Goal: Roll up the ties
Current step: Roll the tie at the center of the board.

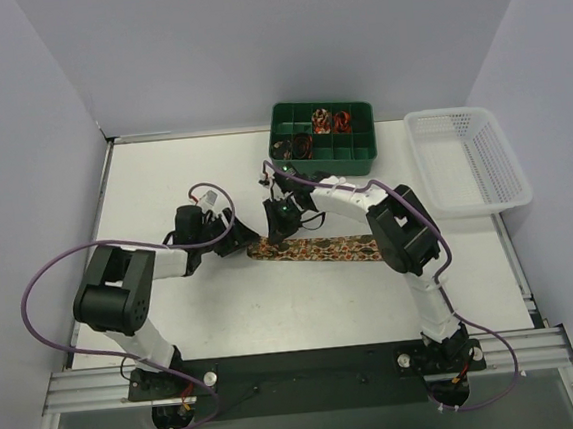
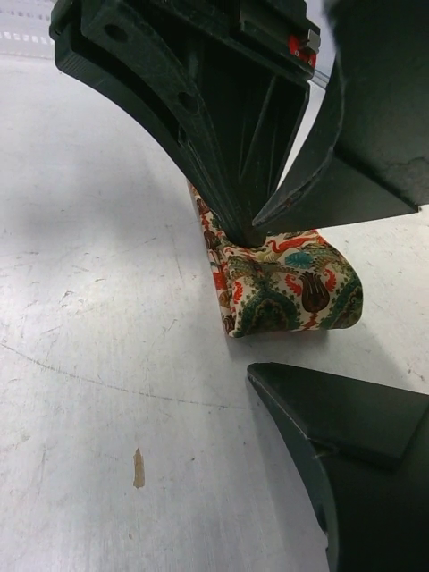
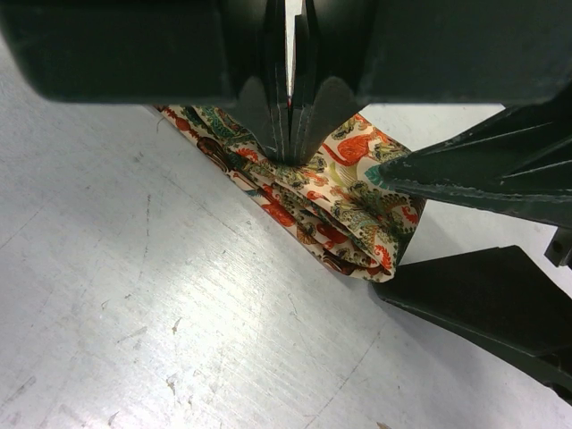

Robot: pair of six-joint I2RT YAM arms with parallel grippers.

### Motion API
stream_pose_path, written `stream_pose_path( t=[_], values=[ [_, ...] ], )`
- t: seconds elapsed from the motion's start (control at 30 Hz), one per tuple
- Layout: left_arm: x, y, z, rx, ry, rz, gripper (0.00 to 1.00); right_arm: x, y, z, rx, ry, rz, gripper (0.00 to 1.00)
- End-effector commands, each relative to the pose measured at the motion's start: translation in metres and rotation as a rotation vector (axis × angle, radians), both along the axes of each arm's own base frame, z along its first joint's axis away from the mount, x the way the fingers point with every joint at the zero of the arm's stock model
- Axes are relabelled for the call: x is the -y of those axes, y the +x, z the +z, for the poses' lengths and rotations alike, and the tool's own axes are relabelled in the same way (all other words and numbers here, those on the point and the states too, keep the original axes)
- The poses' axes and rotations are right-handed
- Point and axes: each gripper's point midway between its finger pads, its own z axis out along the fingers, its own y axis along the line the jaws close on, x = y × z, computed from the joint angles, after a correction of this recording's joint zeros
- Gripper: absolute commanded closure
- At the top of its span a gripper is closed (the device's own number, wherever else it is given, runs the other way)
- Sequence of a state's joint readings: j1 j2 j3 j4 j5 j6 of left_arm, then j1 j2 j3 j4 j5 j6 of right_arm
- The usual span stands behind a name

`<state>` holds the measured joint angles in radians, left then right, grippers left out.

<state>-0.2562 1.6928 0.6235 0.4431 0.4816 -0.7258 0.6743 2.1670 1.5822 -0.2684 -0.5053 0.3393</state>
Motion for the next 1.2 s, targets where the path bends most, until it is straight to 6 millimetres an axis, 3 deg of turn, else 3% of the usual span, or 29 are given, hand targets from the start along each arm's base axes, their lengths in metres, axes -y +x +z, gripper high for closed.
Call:
stream_pose_path(
  t=[0.0, 0.3, 0.47, 0.73, 0.87, 1.17],
  values=[
    [-0.003, -0.004, 0.006, 0.005, 0.003, -0.017, 0.30, 0.016, -0.015, -0.005, -0.012, -0.084, 0.001, 0.99],
    [0.009, -0.022, -0.006, -0.043, -0.092, -0.049, 0.30, 0.017, -0.015, -0.006, -0.004, -0.093, -0.001, 0.99],
    [0.011, -0.019, -0.008, -0.031, -0.125, -0.030, 0.37, 0.015, -0.017, -0.006, -0.004, -0.093, 0.004, 0.99],
    [0.018, -0.005, -0.001, 0.030, -0.211, -0.015, 0.72, 0.012, -0.019, -0.005, 0.004, -0.093, 0.016, 0.99],
    [0.015, -0.002, 0.008, 0.071, -0.189, -0.009, 0.81, 0.012, -0.017, -0.002, 0.012, -0.088, 0.013, 0.99],
    [-0.002, 0.002, 0.009, 0.085, -0.025, 0.019, 0.98, 0.008, -0.011, 0.019, 0.063, -0.062, 0.011, 0.99]
  ],
)
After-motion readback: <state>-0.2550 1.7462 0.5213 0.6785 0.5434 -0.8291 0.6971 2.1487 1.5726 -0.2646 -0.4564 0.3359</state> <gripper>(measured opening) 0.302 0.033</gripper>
